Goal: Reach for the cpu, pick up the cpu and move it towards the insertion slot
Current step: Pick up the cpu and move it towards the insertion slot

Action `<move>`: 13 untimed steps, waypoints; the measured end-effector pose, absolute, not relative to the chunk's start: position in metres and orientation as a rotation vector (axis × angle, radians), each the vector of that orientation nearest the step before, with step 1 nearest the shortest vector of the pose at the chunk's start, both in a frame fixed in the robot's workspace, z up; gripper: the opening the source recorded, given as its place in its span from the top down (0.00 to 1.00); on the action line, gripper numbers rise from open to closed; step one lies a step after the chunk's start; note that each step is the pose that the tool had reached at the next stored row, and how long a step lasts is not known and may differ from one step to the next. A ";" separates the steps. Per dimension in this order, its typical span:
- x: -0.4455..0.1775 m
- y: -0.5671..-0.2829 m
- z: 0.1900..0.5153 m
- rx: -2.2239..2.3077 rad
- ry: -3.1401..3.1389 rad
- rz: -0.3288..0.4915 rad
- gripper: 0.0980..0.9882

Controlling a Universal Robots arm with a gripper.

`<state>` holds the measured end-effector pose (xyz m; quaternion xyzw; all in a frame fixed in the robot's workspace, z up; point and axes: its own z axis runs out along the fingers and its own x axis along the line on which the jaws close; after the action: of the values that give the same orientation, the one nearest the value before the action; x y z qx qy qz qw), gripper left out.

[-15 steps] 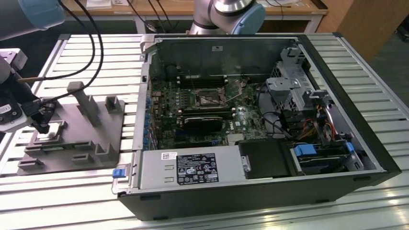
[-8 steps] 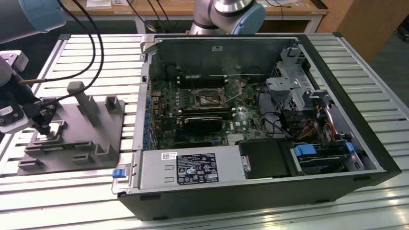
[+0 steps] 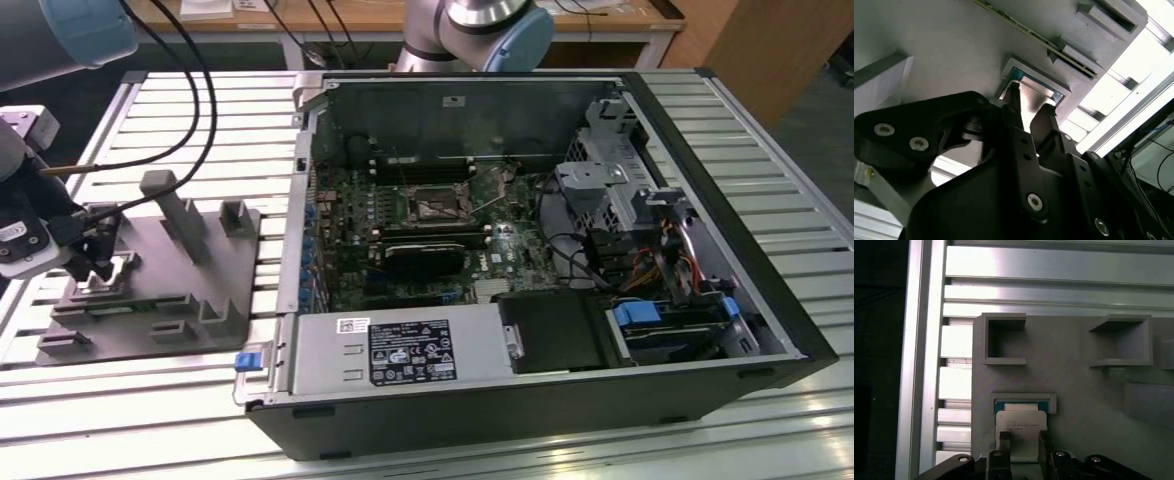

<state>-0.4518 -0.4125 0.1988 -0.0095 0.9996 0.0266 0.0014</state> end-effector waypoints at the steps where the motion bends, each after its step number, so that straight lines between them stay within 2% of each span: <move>1: -0.452 -0.412 0.199 -0.030 3.137 0.083 0.71; 2: -0.452 -0.413 0.199 -0.030 3.137 0.083 0.71; 5: -0.452 -0.412 0.199 -0.030 3.138 0.083 0.52; 7: -0.452 -0.412 0.199 -0.030 3.138 0.083 0.52; 8: -0.452 -0.412 0.199 -0.030 3.137 0.083 0.45; 13: -0.452 -0.412 0.197 0.037 3.136 0.085 0.45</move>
<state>-0.4518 -0.4125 0.1970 0.0117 0.9996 0.0270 0.0020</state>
